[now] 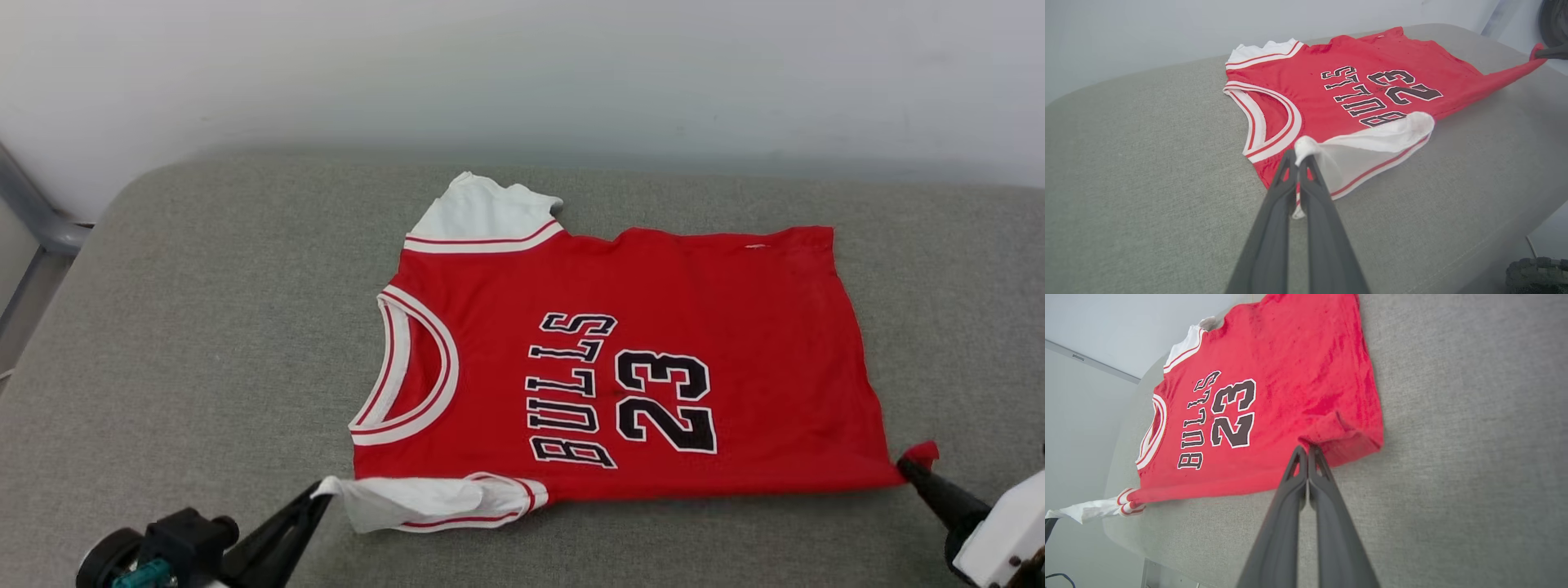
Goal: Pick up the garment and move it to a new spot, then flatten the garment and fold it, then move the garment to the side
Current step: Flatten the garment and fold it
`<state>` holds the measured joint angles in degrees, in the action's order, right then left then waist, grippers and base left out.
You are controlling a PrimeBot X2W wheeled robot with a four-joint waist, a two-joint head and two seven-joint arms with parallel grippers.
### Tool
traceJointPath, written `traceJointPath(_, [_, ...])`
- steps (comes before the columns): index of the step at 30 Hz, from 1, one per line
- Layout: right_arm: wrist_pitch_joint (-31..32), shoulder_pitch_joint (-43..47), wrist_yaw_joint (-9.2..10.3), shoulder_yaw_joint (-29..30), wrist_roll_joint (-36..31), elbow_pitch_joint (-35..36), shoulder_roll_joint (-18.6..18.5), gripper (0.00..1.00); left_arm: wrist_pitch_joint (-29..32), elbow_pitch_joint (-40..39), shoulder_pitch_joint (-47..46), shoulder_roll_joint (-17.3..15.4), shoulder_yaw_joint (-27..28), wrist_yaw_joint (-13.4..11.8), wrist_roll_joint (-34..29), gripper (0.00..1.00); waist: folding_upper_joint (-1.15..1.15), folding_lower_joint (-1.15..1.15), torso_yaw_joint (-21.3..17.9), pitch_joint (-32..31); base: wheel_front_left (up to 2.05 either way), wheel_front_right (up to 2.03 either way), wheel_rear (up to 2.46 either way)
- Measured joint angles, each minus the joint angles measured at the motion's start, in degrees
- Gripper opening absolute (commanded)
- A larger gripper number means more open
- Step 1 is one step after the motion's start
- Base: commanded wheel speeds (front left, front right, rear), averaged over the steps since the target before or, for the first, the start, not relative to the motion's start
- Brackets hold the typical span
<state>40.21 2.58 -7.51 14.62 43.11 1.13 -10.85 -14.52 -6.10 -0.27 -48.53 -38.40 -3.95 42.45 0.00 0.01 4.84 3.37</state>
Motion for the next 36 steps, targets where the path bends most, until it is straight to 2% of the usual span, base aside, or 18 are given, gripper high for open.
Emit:
traceJointPath(8, [3.3, -9.1, 0.0, 1.9, -5.5, -0.8, 2.3, 0.0, 2.8, 2.7, -9.7, 2.1, 1.1, 0.6, -1.4, 0.0, 0.0, 0.0, -0.3, 4.7, 0.0, 0.0, 0.0])
traceJointPath(20, [4.0, -18.9, 0.0, 0.5, -11.9, -8.1, 3.2, 0.0, 6.8, 13.3, -21.9, 5.0, 0.0, 6.0, -2.8, 0.0, 0.0, 0.01, -1.2, 11.3, 0.0, 0.0, 0.0])
traceJointPath(31, [1.4, -22.3, 0.0, -2.0, -14.1, -13.5, 2.9, 0.0, 7.4, 23.1, -27.2, 9.0, -2.0, 8.3, -3.2, 0.0, 0.0, 0.0, -1.5, 13.6, 0.0, 0.0, 0.0])
traceJointPath(32, [0.7, -22.6, 0.0, -1.8, -14.6, -14.0, 2.8, 0.04, 7.3, 23.9, -27.5, 9.4, -2.1, 8.5, -3.2, 0.0, 0.0, 0.0, -1.5, 13.7, 0.0, 0.0, 0.0])
traceJointPath(33, [0.0, -22.9, 0.0, -1.8, -15.1, -14.3, 2.7, 0.67, 7.3, 24.7, -27.9, 9.8, -2.2, 8.5, -3.2, 0.0, 0.0, 0.0, -1.5, 13.7, 0.0, 0.0, 0.0])
traceJointPath(34, [-0.5, -23.2, 0.0, -1.8, -15.4, -14.7, 2.7, 1.0, 7.2, 25.5, -28.2, 10.1, -2.3, 8.5, -3.2, 0.58, 0.0, 0.0, -1.4, 13.7, 0.0, 0.0, 0.0])
traceJointPath(35, [-0.9, -23.5, 0.0, -1.9, -15.5, -15.2, 2.6, 1.0, 6.8, 26.3, -28.5, 10.5, -2.4, 8.5, -3.3, 1.0, 0.0, 0.0, -1.4, 13.6, 0.0, 0.0, 0.0])
traceJointPath(36, [-1.3, -23.7, 0.0, -2.2, -15.5, -15.6, 2.6, 1.0, 6.6, 27.2, -28.7, 10.9, -2.4, 8.5, -3.3, 1.0, 0.0, 0.0, -1.3, 13.4, 0.0, 0.0, 0.0])
